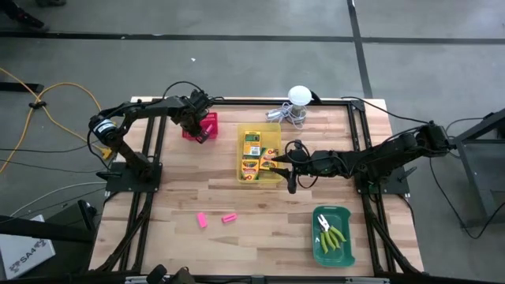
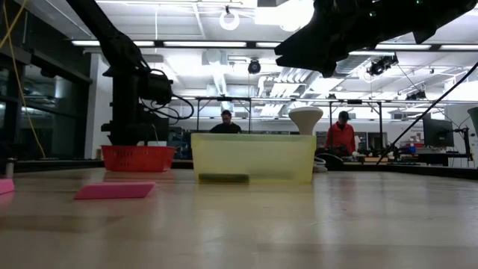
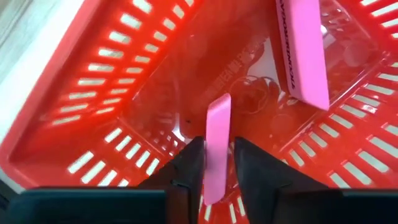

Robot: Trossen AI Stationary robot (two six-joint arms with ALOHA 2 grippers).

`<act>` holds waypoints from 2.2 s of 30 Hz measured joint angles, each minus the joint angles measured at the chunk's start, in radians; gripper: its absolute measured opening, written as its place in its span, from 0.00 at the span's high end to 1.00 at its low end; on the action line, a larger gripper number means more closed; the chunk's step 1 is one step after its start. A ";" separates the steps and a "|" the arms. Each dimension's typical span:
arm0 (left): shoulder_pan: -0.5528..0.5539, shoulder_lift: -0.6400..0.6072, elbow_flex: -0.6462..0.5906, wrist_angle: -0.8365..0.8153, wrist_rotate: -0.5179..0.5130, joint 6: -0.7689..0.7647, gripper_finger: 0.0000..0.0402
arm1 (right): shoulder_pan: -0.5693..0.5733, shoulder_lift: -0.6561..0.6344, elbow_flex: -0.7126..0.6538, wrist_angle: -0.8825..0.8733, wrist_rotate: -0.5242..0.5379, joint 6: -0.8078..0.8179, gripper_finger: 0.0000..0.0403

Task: Pick & Place School Supplies
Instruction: Put the pink eraser into the red bin

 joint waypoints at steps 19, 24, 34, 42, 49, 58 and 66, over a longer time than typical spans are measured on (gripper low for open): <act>-0.007 -0.032 0.027 0.001 0.011 0.026 0.70 | 0.000 0.000 0.000 0.000 0.000 0.000 0.61; -0.030 -0.086 0.054 -0.021 0.010 0.030 0.70 | 0.000 0.000 0.000 -0.001 0.000 0.000 0.61; -0.181 -0.242 0.057 -0.108 0.049 -0.012 0.70 | 0.000 0.000 0.000 -0.007 0.000 0.000 0.61; -0.459 -0.323 0.058 -0.111 0.083 -0.064 0.70 | 0.000 0.000 0.000 -0.007 0.000 0.000 0.61; -0.705 -0.323 0.058 -0.106 0.080 -0.209 0.70 | 0.000 0.000 0.000 -0.006 -0.001 0.000 0.61; -0.979 -0.291 0.056 0.023 -0.035 -0.407 0.70 | 0.000 0.000 0.000 -0.006 -0.004 0.000 0.61; -1.128 -0.190 0.056 0.082 -0.113 -0.514 0.70 | 0.000 0.000 0.000 -0.011 -0.076 0.026 0.61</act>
